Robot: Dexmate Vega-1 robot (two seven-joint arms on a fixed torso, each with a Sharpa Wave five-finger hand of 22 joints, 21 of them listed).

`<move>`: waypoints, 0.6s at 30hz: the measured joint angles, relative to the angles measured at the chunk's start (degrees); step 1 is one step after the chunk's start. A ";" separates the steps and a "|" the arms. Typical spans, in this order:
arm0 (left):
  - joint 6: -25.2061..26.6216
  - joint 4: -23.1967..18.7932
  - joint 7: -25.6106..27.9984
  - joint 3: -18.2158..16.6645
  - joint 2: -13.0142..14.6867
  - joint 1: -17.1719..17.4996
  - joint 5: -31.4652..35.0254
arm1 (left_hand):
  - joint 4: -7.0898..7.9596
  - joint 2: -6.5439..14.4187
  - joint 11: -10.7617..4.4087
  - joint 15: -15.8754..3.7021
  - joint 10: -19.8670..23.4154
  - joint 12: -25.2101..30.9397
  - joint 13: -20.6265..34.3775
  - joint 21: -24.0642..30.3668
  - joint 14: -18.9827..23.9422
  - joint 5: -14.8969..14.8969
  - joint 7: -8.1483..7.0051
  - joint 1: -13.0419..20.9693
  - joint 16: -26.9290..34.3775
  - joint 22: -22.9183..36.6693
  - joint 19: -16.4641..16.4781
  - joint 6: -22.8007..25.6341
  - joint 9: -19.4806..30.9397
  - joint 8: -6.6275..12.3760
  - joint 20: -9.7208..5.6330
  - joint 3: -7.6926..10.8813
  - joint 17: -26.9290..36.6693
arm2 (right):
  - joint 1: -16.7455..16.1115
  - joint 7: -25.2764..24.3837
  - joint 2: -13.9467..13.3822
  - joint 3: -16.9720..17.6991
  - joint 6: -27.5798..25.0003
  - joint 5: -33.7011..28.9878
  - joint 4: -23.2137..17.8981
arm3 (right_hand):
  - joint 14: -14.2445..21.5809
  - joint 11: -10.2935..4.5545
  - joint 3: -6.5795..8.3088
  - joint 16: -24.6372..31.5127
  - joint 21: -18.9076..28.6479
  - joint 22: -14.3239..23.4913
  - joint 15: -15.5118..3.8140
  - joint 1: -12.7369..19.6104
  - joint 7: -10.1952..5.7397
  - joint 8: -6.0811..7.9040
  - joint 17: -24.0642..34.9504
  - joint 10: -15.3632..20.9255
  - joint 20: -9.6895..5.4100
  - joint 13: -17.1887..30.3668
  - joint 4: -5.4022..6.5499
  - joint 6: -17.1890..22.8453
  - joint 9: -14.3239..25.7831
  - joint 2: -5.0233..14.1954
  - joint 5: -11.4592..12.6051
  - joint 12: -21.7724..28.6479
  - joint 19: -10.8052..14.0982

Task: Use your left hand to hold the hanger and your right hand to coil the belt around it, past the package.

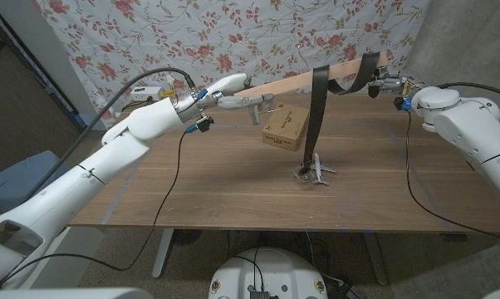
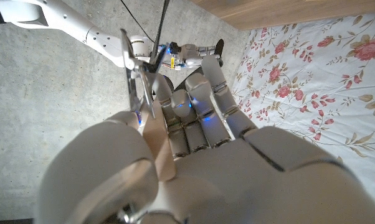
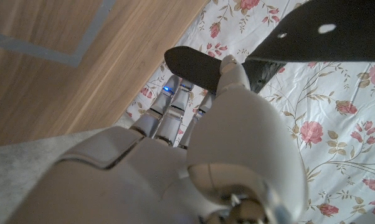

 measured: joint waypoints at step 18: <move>0.19 2.20 2.89 0.98 -3.66 -1.46 2.48 | 0.00 -0.60 -0.12 -0.11 0.12 0.00 0.00 0.00 -0.10 -0.01 -0.08 -0.60 0.49 -0.28 -0.06 -0.08 -0.22 -0.04 -0.06 0.00 0.01 | -11.65 -4.33 6.77 -0.13 21.92 2.93 4.74 | 0.00 0.74 -0.47 0.00 0.42 0.01 0.00 0.96 1.24 -0.67 0.84 0.32 0.23 0.13 0.01 -0.04 -0.38 0.84 -0.01 -0.01 -0.33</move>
